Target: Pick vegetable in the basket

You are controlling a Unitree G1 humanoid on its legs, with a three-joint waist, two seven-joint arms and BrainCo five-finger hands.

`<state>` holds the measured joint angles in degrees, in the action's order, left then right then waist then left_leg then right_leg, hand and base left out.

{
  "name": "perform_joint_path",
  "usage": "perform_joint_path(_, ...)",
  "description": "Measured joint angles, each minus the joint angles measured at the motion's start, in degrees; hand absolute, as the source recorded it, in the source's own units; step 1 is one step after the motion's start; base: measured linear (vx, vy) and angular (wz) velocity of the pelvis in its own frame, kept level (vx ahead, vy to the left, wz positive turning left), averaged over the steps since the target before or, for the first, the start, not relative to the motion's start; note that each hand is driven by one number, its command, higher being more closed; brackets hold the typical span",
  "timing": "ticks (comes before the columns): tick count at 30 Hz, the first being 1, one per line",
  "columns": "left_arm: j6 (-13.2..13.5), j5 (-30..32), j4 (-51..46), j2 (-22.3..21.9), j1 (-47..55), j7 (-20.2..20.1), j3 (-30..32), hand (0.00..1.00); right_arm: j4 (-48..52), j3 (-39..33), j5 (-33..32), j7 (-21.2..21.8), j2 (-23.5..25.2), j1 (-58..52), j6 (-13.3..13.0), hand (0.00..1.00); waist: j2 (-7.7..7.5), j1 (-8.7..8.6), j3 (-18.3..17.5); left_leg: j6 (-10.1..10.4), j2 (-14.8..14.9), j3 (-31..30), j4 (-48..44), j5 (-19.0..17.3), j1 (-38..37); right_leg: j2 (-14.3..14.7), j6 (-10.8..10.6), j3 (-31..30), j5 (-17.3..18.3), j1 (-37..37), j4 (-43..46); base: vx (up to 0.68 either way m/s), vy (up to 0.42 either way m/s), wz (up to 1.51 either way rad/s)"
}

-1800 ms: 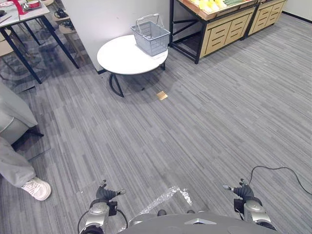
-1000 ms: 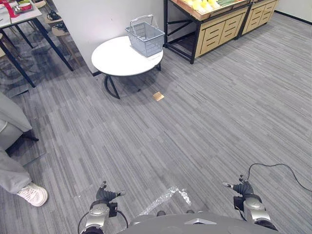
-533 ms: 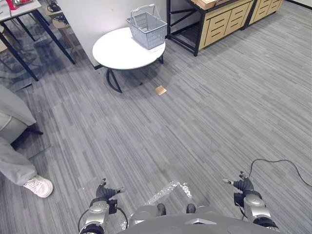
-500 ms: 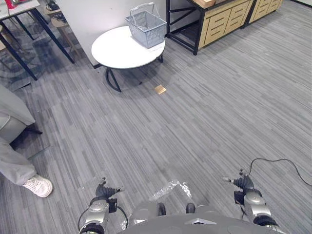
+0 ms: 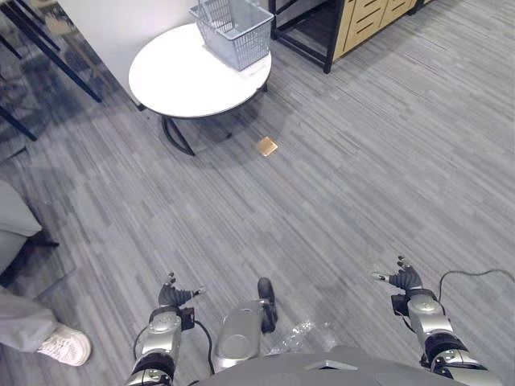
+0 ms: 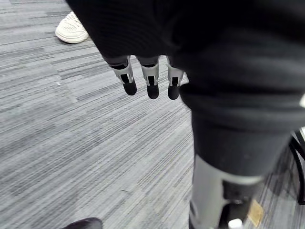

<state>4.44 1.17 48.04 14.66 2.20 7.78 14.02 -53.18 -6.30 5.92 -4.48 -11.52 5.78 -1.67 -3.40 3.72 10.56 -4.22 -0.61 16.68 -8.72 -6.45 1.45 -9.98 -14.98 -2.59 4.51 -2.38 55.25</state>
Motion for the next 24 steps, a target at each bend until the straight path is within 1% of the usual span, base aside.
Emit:
perform_joint_path(1,0.01,-0.01,-0.17,0.18,0.06,0.01,-0.10,0.00,0.30,0.40,0.04,0.03,0.02,0.00,0.00,0.00,0.08,-0.21,-0.06,0.06,-0.12,-0.67,0.47,-0.57,-1.62,-0.38,0.17,1.83,0.41,-1.90,3.63,0.48,0.027,0.68)
perform_joint_path(2,-0.01,-0.04,-0.41,0.37,-0.60,0.06,-0.56,0.00,1.82,0.54,0.08,0.00,0.02,-0.01,0.04,0.00,0.20,-1.00,-0.01,-0.02,-0.34,-3.02,1.65,-1.53,-4.41,-1.40,2.37,5.71,2.13,-5.49,7.55,0.40,-0.012,0.70)
perform_joint_path(3,-0.02,-0.04,-1.00,0.34,-1.06,0.06,-0.78,0.00,3.04,0.53,0.13,-0.03,0.02,-0.03,0.03,0.00,0.29,-1.37,0.04,0.10,-0.38,-4.25,2.30,-1.77,-5.62,-1.81,3.73,7.45,3.74,-7.35,7.62,0.49,-0.049,0.91)
perform_joint_path(4,0.00,-0.05,-1.86,0.32,-1.16,0.07,-1.67,0.00,5.94,0.42,0.56,-0.15,-0.05,-0.14,0.00,0.00,0.54,-2.05,0.09,0.60,-0.06,-6.33,3.67,-2.26,-7.76,-2.16,6.68,10.07,6.77,-10.99,4.96,0.48,-0.115,1.03)
perform_joint_path(5,0.00,-0.04,-2.06,0.31,-1.59,0.05,-2.60,0.00,8.76,0.16,1.46,-0.35,-0.21,-0.27,-0.03,0.00,1.01,-3.18,0.32,1.22,0.82,-8.67,4.25,-2.83,-9.37,-2.02,7.67,12.18,8.80,-13.65,-1.97,0.48,-0.153,1.13)
perform_joint_path(6,-0.01,-0.04,-2.27,0.19,-1.75,0.04,-2.91,0.00,9.82,0.10,1.76,-0.39,-0.47,-0.27,-0.04,0.00,1.37,-3.67,0.54,1.43,1.57,-9.87,4.45,-2.96,-10.10,-1.77,8.30,13.00,9.15,-14.08,-7.65,0.58,-0.292,1.33)
perform_joint_path(7,0.01,0.00,-3.51,0.08,-1.90,0.04,-3.38,0.00,12.13,-0.36,2.27,-0.54,-1.19,-0.23,-0.03,0.00,2.30,-4.26,0.64,2.52,3.45,-11.89,4.56,-3.61,-11.12,-1.05,9.56,13.11,7.24,-15.29,-24.45,0.48,-0.285,1.16)
perform_joint_path(8,0.20,0.06,-4.21,0.18,-2.33,0.04,-3.35,0.00,13.54,-0.70,2.33,-0.73,-1.85,-0.19,0.00,0.00,2.88,-4.27,0.92,4.03,4.81,-13.09,4.62,-4.51,-11.77,-1.07,9.63,12.68,3.64,-15.54,-34.77,0.59,-0.386,1.24)
perform_joint_path(9,0.83,0.54,-4.45,0.76,-2.86,0.06,-3.10,0.00,15.16,-1.23,3.05,-0.94,-2.61,0.12,0.03,0.00,2.91,-3.93,1.00,6.27,6.21,-14.22,4.77,-5.91,-12.92,-1.77,8.05,11.07,-1.31,-15.67,-45.89,0.41,-0.299,0.83)
perform_joint_path(10,1.01,0.75,-4.44,1.24,-2.83,0.07,-2.96,0.00,16.16,-1.57,3.73,-0.99,-2.78,0.33,0.05,0.00,2.55,-3.77,0.87,7.35,6.54,-14.53,4.81,-6.65,-13.53,-2.50,7.74,10.19,-2.62,-16.39,-48.44,0.65,-0.532,0.76)
perform_joint_path(11,1.01,0.99,-4.48,1.96,-2.44,0.07,-2.43,0.00,18.85,-2.00,4.91,-1.17,-3.22,0.54,0.09,0.00,1.43,-3.53,0.60,9.29,7.41,-14.91,5.26,-8.63,-15.87,-3.65,6.87,7.40,-2.48,-16.83,-49.38,0.56,-0.497,0.52)
perform_joint_path(12,1.06,1.36,-4.51,1.81,-2.06,0.10,-1.76,0.00,20.49,-2.20,5.62,-1.24,-3.60,0.60,0.10,0.00,1.94,-3.63,0.66,10.23,8.27,-15.34,5.60,-9.88,-17.59,-3.25,4.60,6.61,-5.90,-16.84,-47.56,0.59,-0.510,0.51)
perform_joint_path(13,1.09,1.89,-4.53,0.80,-1.63,0.05,-1.48,0.00,22.62,-2.25,6.65,-1.33,-4.80,0.82,0.08,0.00,4.16,-3.56,0.51,11.30,10.87,-15.96,4.77,-10.92,-18.60,-1.30,4.19,6.20,-8.89,-17.46,-43.23,0.59,-0.496,0.53)
perform_joint_path(14,1.48,2.25,-4.59,-0.94,-0.19,-0.04,-1.53,0.00,24.53,-2.29,8.09,-1.38,-6.99,1.34,0.09,0.00,7.05,-3.30,-0.09,10.95,14.13,-16.39,-1.30,-9.73,-16.14,0.85,6.93,8.04,-6.21,-17.91,-38.15,0.57,-0.479,0.53)
perform_joint_path(15,1.76,2.31,-4.81,-1.49,0.13,-0.17,-1.37,0.00,25.17,-2.31,10.33,-1.76,-7.79,2.03,0.08,0.00,7.76,-3.18,-0.38,10.66,15.26,-17.33,-7.18,-7.82,-12.93,1.53,7.95,9.17,-4.34,-17.39,-37.28,0.54,-0.482,0.48)
perform_joint_path(16,1.89,2.29,-5.19,-1.73,0.11,-0.26,-1.04,0.00,25.19,-2.28,11.55,-2.21,-8.03,2.94,0.08,0.00,7.85,-3.19,-0.23,10.84,15.81,-17.82,-12.16,-5.79,-10.46,1.81,8.68,9.91,-3.30,-16.61,-37.18,0.51,-0.449,0.36)
perform_joint_path(17,1.97,2.04,-6.02,-2.10,0.86,-0.28,-0.71,0.00,25.26,-1.90,13.81,-3.19,-8.40,4.35,0.09,0.00,8.00,-3.04,0.10,10.52,17.27,-17.87,-22.52,0.09,-5.56,2.61,9.83,11.51,-1.65,-13.80,-38.09,0.51,-0.419,0.41)
perform_joint_path(18,2.09,1.79,-7.28,-2.75,1.62,-0.29,-0.64,0.00,25.48,-0.67,15.34,-3.83,-9.20,5.60,0.11,0.00,8.02,-2.69,1.39,10.43,19.63,-16.80,-33.77,3.90,-1.05,3.78,10.91,12.99,-0.63,-8.59,-40.76,0.59,-0.434,0.34)
perform_joint_path(19,2.13,1.74,-7.94,-3.08,1.84,-0.31,-0.64,0.00,25.93,-0.05,15.89,-4.22,-9.56,6.10,0.14,0.00,7.91,-2.36,1.99,9.69,20.68,-15.27,-38.89,2.78,0.68,4.37,11.32,13.42,-0.33,-5.99,-42.18,0.47,-0.290,0.19)
perform_joint_path(20,2.17,1.75,-9.11,-3.26,2.63,-0.30,-0.67,0.00,27.80,0.44,16.92,-4.92,-9.83,6.93,0.11,0.00,8.19,-1.20,2.51,8.65,21.92,-10.83,-45.58,-0.12,3.34,4.79,12.05,14.00,0.10,-1.27,-45.00,0.53,-0.300,0.07)
perform_joint_path(21,2.19,1.76,-10.36,-3.26,3.39,-0.27,-0.63,0.00,29.39,0.64,17.97,-5.53,-9.97,7.82,-0.04,0.00,7.24,-0.87,2.99,8.19,22.12,-6.26,-46.58,-2.10,6.04,4.78,12.65,14.50,0.25,1.95,-47.49,0.43,-0.211,0.09)
perform_joint_path(22,2.30,1.77,-11.14,-3.27,3.74,-0.27,-0.64,0.00,30.08,0.62,17.98,-5.90,-10.17,8.45,-0.05,0.00,7.22,-0.73,2.99,8.05,21.97,-4.17,-45.94,-2.93,7.38,4.78,12.77,14.74,0.42,3.25,-48.45,0.41,-0.127,0.11)
perform_joint_path(23,2.52,1.77,-12.25,-3.35,4.10,-0.26,-0.63,0.00,30.77,0.79,17.98,-6.45,-11.26,9.86,-0.03,0.00,7.37,-0.22,2.93,7.65,20.92,-0.62,-42.36,-4.41,9.82,4.77,12.77,15.02,0.76,4.94,-50.12,0.38,-0.043,0.05)
perform_joint_path(24,2.65,1.77,-13.35,-3.38,4.58,-0.25,-0.59,0.00,31.35,0.86,17.98,-6.83,-12.49,10.86,-0.02,0.00,7.39,0.34,2.91,7.74,18.60,2.29,-36.00,-5.62,11.97,4.33,12.42,15.56,0.96,5.93,-51.52,0.37,-0.004,0.08)
